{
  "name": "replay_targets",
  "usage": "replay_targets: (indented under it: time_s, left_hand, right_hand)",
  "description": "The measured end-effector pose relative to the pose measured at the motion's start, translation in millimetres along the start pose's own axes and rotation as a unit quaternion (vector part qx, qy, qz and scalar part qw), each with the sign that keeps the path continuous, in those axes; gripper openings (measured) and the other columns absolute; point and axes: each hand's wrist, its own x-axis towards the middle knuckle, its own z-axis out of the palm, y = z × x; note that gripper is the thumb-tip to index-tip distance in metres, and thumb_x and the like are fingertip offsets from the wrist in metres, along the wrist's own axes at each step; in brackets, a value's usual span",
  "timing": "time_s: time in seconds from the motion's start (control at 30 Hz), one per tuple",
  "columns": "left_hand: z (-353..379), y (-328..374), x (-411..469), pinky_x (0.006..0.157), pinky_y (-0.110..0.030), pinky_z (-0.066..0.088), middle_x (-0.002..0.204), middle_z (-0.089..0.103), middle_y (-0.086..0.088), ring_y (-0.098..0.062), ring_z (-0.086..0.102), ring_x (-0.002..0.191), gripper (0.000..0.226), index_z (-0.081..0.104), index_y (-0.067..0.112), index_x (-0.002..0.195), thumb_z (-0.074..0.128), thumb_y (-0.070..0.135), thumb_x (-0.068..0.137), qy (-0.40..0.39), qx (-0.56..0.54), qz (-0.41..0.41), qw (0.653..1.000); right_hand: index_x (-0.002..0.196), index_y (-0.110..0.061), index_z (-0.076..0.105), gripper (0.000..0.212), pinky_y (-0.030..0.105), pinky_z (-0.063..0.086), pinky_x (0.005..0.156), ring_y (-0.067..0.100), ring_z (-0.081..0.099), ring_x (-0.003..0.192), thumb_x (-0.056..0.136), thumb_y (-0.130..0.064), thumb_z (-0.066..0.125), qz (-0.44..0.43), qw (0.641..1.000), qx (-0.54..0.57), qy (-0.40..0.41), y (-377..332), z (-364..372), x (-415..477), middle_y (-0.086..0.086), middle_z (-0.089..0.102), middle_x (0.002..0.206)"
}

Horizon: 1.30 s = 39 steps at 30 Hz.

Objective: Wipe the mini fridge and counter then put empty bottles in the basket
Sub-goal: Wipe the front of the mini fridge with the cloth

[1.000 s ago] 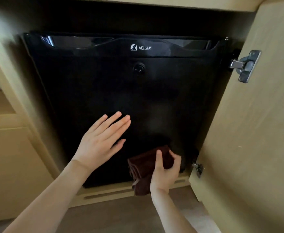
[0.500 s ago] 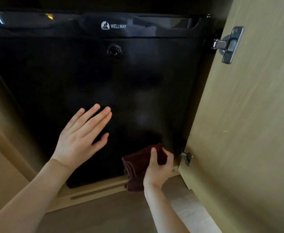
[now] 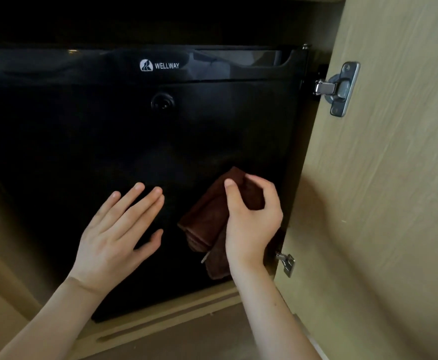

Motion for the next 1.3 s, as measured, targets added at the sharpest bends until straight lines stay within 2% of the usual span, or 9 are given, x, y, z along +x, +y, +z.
replay_targets:
  time_s: [0.07, 0.13, 0.23, 0.53, 0.7, 0.8, 0.9, 1.03, 1.3]
  left_hand:
    - [-0.4, -0.9, 0.1, 0.122, -0.04, 0.023, 0.161, 0.029, 0.008, -0.018, 0.031, 0.148, 0.057, 0.041, 0.015, 0.149, 0.059, 0.029, 0.096, -0.002, 0.005, 0.003, 1.0]
    - [-0.8, 0.1, 0.1, 0.122, -0.041, 0.023, 0.161, 0.029, 0.006, -0.018, 0.031, 0.148, 0.057, 0.041, 0.014, 0.149, 0.058, 0.029, 0.097, -0.002, 0.011, 0.008, 1.0]
    - [-0.4, 4.9, 5.5, 0.123, -0.041, 0.021, 0.158, 0.034, 0.002, -0.02, 0.029, 0.149, 0.057, 0.04, 0.013, 0.15, 0.056, 0.029, 0.097, -0.011, 0.02, 0.006, 1.0]
    - [2.1, 12.5, 42.2, 0.125, -0.041, 0.014, 0.162, 0.028, 0.003, -0.019, 0.022, 0.151, 0.061, 0.037, 0.014, 0.152, 0.054, 0.034, 0.097, -0.023, 0.044, 0.033, 0.998]
    - [1.5, 14.8, 44.6, 0.125, -0.041, 0.015, 0.161, 0.03, 0.003, -0.018, 0.023, 0.151, 0.06, 0.038, 0.014, 0.152, 0.053, 0.034, 0.097, -0.023, 0.037, 0.024, 0.999]
    - [0.9, 16.8, 45.5, 0.125, -0.04, 0.013, 0.16, 0.029, 0.005, -0.016, 0.021, 0.152, 0.061, 0.039, 0.015, 0.151, 0.053, 0.034, 0.095, -0.026, 0.027, 0.012, 0.999]
    - [2.2, 18.8, 47.0, 0.125, -0.04, 0.014, 0.159, 0.031, 0.004, -0.016, 0.022, 0.151, 0.06, 0.041, 0.014, 0.15, 0.055, 0.034, 0.095, -0.02, 0.025, 0.007, 0.999]
    - [4.5, 16.7, 46.3, 0.124, -0.041, 0.016, 0.159, 0.033, 0.004, -0.018, 0.026, 0.15, 0.061, 0.043, 0.014, 0.149, 0.058, 0.033, 0.094, -0.009, 0.031, 0.017, 0.999]
    - [1.6, 16.9, 46.5, 0.124, -0.041, 0.017, 0.16, 0.032, 0.004, -0.018, 0.026, 0.15, 0.062, 0.04, 0.015, 0.15, 0.056, 0.035, 0.094, -0.02, 0.031, 0.019, 0.999]
  right_hand:
    - [0.105, -0.029, 0.07, 0.024, 0.013, 0.053, 0.081, -0.002, 0.064, 0.099, 0.083, -0.032, 0.079, 0.025, 0.999, -0.012, 0.026, 11.6, -5.1, -5.4, -0.013, 0.069, 0.102]
    - [0.102, -0.029, 0.069, 0.02, 0.027, 0.056, 0.089, 0.0, 0.065, 0.097, 0.084, -0.029, 0.077, 0.13, 0.989, -0.006, 0.072, 34.2, -24.6, -17.4, -0.016, 0.069, 0.099]
    - [0.104, -0.02, 0.07, 0.02, 0.045, 0.054, 0.097, 0.018, 0.066, 0.103, 0.086, -0.025, 0.076, 0.242, 0.965, -0.015, 0.097, 54.4, -45.6, -29.1, -0.002, 0.071, 0.104]
    - [0.101, -0.034, 0.072, 0.023, 0.014, 0.052, 0.084, -0.002, 0.064, 0.099, 0.08, -0.036, 0.08, 0.011, 1.0, -0.013, 0.021, -18.0, 3.3, 22.6, -0.017, 0.07, 0.101]
    - [0.1, -0.022, 0.071, 0.018, 0.026, 0.055, 0.089, 0.007, 0.065, 0.098, 0.084, -0.024, 0.078, 0.171, 0.98, -0.003, 0.104, 35.7, -32.5, -3.3, -0.006, 0.071, 0.099]
    - [0.102, -0.02, 0.072, 0.02, 0.006, 0.047, 0.071, 0.007, 0.064, 0.096, 0.084, -0.026, 0.077, 0.206, 0.974, 0.001, 0.096, 42.7, -42.3, -6.8, -0.007, 0.07, 0.099]
    - [0.094, -0.033, 0.072, 0.016, 0.008, 0.051, 0.072, -0.005, 0.065, 0.09, 0.081, -0.027, 0.08, 0.118, 0.991, -0.006, 0.062, 11.2, -24.1, 14.6, -0.017, 0.072, 0.089]
    - [0.1, -0.033, 0.072, 0.02, 0.014, 0.053, 0.08, 0.001, 0.065, 0.095, 0.081, -0.035, 0.079, 0.025, 0.999, -0.018, 0.028, -17.1, -10.2, 38.6, -0.014, 0.07, 0.098]
    - [0.102, -0.026, 0.071, 0.019, 0.038, 0.055, 0.095, 0.003, 0.064, 0.098, 0.084, -0.026, 0.078, 0.107, 0.991, -0.012, 0.082, 6.8, -27.5, 16.7, -0.01, 0.07, 0.101]
